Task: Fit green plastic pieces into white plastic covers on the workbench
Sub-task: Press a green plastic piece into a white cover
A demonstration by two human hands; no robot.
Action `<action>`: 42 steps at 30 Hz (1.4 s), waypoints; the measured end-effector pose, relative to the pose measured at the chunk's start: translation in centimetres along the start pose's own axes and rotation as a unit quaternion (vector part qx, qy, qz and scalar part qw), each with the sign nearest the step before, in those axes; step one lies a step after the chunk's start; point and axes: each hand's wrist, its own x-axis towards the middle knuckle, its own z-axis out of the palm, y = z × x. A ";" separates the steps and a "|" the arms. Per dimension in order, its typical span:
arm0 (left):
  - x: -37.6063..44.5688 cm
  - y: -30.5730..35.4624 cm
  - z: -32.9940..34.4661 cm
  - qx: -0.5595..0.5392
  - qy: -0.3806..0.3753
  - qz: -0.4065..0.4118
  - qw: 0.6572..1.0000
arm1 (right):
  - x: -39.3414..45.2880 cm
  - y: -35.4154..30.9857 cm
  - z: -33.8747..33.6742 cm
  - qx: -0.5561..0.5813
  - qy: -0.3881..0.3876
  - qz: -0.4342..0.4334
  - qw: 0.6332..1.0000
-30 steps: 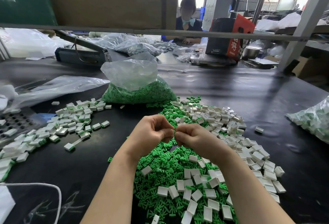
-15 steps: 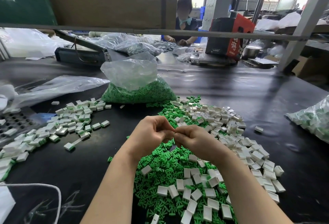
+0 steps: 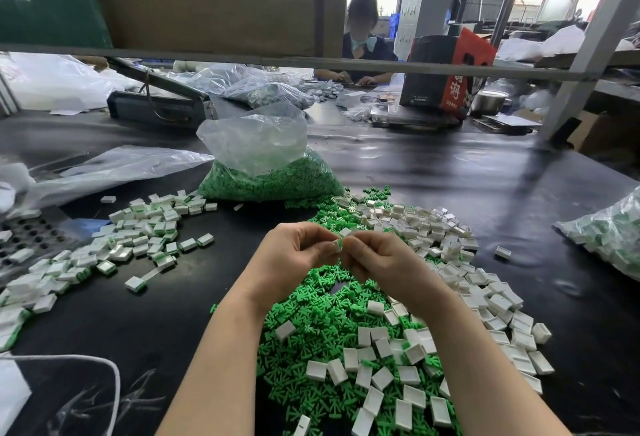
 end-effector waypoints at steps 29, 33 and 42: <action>0.4 0.6 0.9 -0.066 0.086 0.033 0.994 | 1.2 0.6 2.6 0.442 -0.038 0.099 0.891; 0.3 0.7 1.0 -0.061 0.072 0.017 0.995 | 1.3 1.0 2.5 0.413 -0.032 0.081 0.907; 0.3 0.9 1.6 -0.048 0.088 0.016 0.995 | 1.3 1.4 2.4 0.217 0.006 0.031 0.976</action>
